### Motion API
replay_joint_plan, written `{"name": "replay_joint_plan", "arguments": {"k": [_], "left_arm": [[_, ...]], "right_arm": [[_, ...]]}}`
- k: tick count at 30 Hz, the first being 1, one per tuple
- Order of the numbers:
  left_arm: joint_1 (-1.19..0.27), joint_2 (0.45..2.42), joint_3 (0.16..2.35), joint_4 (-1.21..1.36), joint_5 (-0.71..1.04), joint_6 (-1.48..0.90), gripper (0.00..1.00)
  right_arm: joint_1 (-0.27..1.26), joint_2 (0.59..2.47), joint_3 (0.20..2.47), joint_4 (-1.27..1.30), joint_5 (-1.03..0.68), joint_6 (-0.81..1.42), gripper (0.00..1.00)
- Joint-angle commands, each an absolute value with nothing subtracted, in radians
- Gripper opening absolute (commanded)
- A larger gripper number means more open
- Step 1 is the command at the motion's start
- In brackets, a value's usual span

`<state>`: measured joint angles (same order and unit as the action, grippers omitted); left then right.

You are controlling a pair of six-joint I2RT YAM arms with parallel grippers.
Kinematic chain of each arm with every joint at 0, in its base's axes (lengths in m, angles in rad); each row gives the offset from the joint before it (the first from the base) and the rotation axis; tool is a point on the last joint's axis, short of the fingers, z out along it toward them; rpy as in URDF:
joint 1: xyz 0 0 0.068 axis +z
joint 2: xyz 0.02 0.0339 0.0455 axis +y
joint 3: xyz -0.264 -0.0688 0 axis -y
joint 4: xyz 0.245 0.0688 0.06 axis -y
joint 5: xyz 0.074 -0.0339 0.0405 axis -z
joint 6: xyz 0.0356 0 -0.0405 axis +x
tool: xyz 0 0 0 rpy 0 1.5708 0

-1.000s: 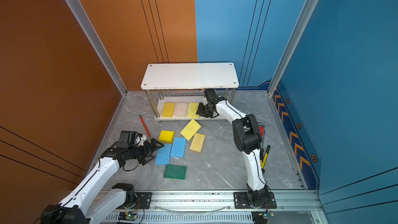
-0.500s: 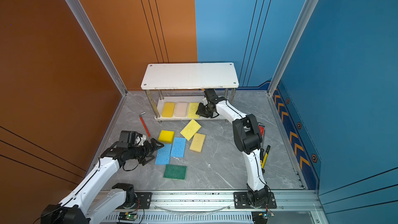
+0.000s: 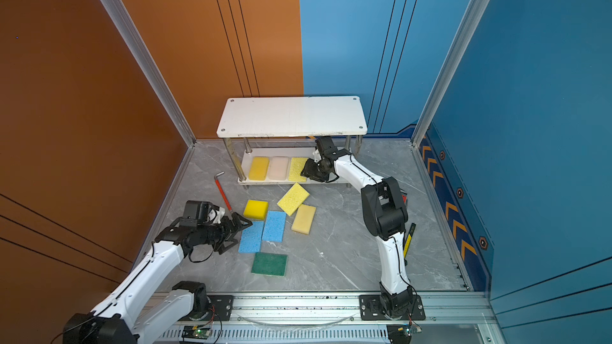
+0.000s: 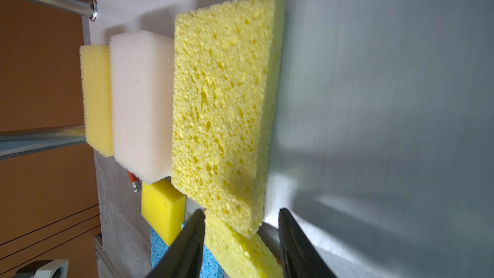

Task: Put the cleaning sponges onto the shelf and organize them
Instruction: 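Stand the yellow sponge beside the white sponge and open the right gripper, then withdraw the right gripper from the shelf toward the robot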

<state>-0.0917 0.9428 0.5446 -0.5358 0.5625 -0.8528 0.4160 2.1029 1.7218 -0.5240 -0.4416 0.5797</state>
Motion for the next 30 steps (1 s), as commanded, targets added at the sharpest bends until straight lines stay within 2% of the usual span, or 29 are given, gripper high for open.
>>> {"name": "replay_joint_plan", "arguments": {"k": [1,10,19,24,30], "left_arm": [[-0.087,0.944,0.571,-0.56,0.563,-0.834,0.96],[-0.094,0.945,0.57,-0.553,0.562,-0.833,0.97],[-0.122,0.968,0.569,-0.525,0.558,-0.84,0.97],[-0.148,0.968,0.574,-0.519,0.545,-0.849,0.96],[-0.176,0.947,0.56,-0.518,0.527,-0.865,0.97]], "right_arm": [[0.416,2.033,1.695,-0.525,-0.437,0.569,0.48],[0.417,1.94,1.59,-0.512,-0.428,0.569,0.62],[0.428,1.785,1.399,-0.483,-0.411,0.571,0.67],[0.42,1.713,1.257,-0.399,-0.461,0.601,0.71],[0.41,1.66,1.109,-0.234,-0.561,0.631,0.85]]}}
